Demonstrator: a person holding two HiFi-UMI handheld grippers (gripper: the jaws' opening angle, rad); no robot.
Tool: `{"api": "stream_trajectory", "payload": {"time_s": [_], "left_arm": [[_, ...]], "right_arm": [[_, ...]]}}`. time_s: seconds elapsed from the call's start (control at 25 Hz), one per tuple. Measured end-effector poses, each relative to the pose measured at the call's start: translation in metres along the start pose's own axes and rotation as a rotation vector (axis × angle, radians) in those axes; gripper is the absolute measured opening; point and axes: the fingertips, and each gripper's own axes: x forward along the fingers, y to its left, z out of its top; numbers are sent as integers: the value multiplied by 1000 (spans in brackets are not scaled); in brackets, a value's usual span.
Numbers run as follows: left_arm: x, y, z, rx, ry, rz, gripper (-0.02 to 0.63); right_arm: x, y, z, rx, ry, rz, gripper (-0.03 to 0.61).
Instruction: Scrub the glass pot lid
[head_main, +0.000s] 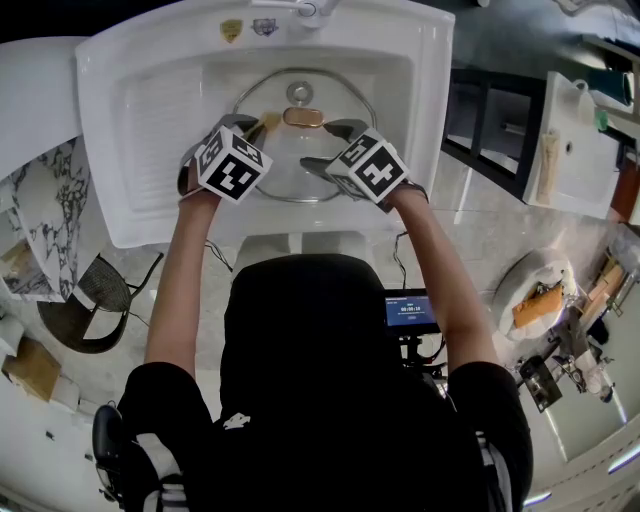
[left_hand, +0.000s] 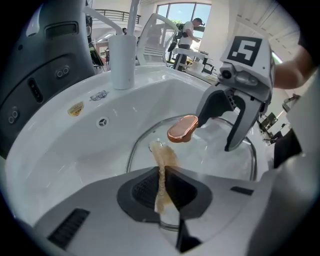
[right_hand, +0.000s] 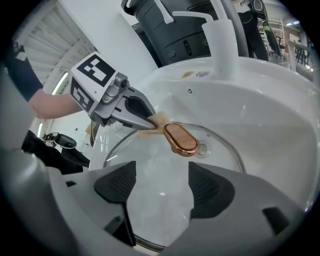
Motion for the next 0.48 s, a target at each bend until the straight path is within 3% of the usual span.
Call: {"api": "stream_trajectory", "payload": {"time_s": [0.48], "left_arm": [[16,24,10,-6,-9,93,23]], "right_arm": [[0,-1,0,0,-9,1,313]]}}
